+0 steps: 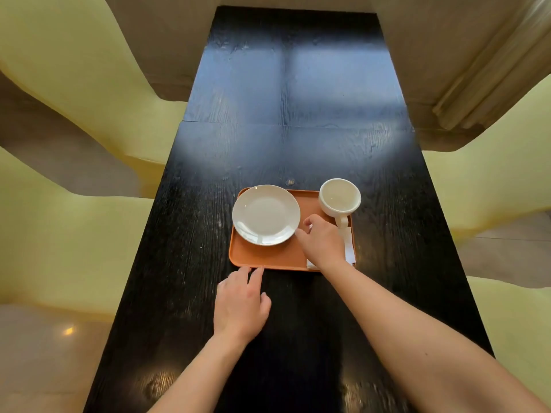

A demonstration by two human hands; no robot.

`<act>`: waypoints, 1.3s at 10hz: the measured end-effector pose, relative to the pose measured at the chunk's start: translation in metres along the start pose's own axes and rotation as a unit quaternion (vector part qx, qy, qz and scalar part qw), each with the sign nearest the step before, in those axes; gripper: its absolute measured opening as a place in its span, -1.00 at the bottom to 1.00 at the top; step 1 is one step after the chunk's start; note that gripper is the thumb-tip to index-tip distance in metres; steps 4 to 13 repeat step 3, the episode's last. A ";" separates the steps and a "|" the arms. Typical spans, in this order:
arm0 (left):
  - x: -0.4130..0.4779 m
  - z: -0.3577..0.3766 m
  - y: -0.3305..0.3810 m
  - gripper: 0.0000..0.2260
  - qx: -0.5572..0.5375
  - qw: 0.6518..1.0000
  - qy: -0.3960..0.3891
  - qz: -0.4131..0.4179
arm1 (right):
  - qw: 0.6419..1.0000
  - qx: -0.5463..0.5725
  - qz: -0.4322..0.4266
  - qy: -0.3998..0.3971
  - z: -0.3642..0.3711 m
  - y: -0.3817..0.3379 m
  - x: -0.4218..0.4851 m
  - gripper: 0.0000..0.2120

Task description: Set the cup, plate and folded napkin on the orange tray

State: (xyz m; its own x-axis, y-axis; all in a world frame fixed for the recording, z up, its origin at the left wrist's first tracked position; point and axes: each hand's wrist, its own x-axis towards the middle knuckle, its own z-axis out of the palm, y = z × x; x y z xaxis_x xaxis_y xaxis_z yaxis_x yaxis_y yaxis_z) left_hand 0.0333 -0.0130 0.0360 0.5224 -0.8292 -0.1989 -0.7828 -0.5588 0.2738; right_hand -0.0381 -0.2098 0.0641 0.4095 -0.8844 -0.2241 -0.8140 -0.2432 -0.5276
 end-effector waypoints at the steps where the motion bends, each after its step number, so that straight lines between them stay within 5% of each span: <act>1: 0.017 -0.042 0.005 -0.48 0.040 0.998 0.043 0.005 | 0.996 -0.060 -0.064 0.017 -0.024 -0.007 -0.012 -0.73; 3: 0.055 -0.132 0.030 -0.38 0.111 0.992 0.061 0.012 | 0.986 -0.070 -0.119 0.089 -0.096 -0.034 -0.027 -0.74; 13: 0.055 -0.132 0.030 -0.38 0.111 0.992 0.061 0.012 | 0.986 -0.070 -0.119 0.089 -0.096 -0.034 -0.027 -0.74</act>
